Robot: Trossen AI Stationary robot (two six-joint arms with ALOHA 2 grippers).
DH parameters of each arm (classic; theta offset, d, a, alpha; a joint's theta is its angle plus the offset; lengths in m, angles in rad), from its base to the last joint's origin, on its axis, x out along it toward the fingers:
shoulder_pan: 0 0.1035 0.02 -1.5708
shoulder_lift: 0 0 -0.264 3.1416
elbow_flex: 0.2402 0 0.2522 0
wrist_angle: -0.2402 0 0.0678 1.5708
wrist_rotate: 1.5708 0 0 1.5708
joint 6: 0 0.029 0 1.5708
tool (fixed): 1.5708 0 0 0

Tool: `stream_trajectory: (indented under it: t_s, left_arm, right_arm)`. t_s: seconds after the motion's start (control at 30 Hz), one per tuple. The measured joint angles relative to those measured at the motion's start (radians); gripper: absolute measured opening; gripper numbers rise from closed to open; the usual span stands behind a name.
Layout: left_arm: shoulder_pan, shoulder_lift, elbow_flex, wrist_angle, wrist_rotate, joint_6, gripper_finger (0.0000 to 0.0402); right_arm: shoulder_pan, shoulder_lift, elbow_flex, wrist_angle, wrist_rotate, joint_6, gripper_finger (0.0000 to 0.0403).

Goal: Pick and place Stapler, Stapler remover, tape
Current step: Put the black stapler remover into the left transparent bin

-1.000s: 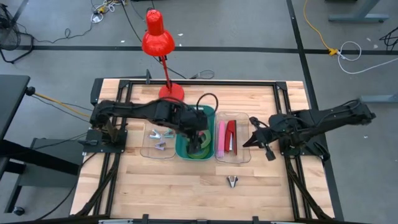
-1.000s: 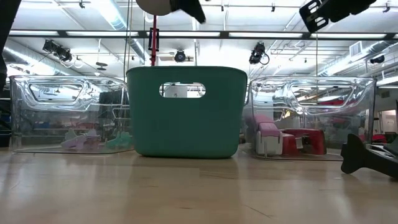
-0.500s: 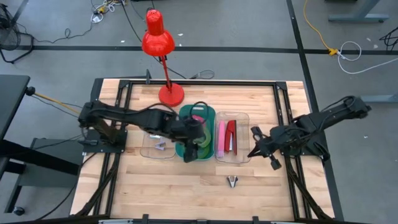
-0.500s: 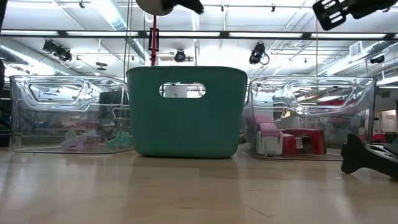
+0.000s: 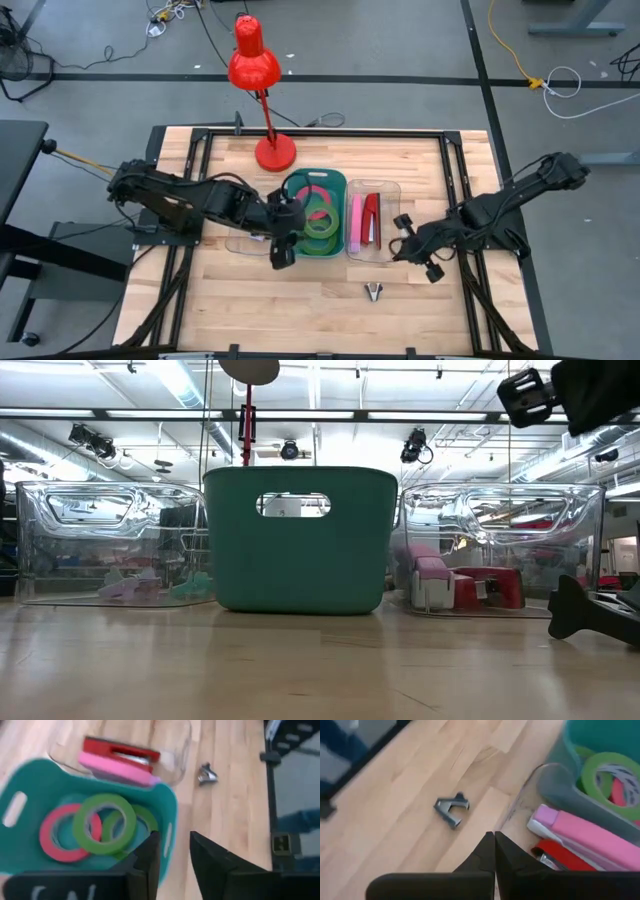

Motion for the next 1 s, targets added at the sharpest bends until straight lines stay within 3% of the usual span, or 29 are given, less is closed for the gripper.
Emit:
stream_trajectory:
  t_s: [0.17,0.43,0.83,1.0]
  left_arm:
    - [-0.001,0.013,0.0,-0.026,0.068,-0.083,0.0079]
    - [-0.002,0.01,0.0,0.039,0.078,-0.084,0.0065]
    - [0.001,0.01,0.0,0.036,0.075,-0.057,0.0066]
    - [0.001,0.01,0.0,0.038,0.072,-0.057,0.0066]
  right_arm:
    - [0.025,0.069,0.0,0.016,-0.004,-0.105,0.0]
    - [0.031,0.18,0.0,0.08,-0.004,-0.147,0.001]
    - [0.062,0.226,0.0,0.11,-0.049,-0.375,0.0124]
    - [0.094,0.226,0.0,0.137,-0.099,-0.458,0.0154]
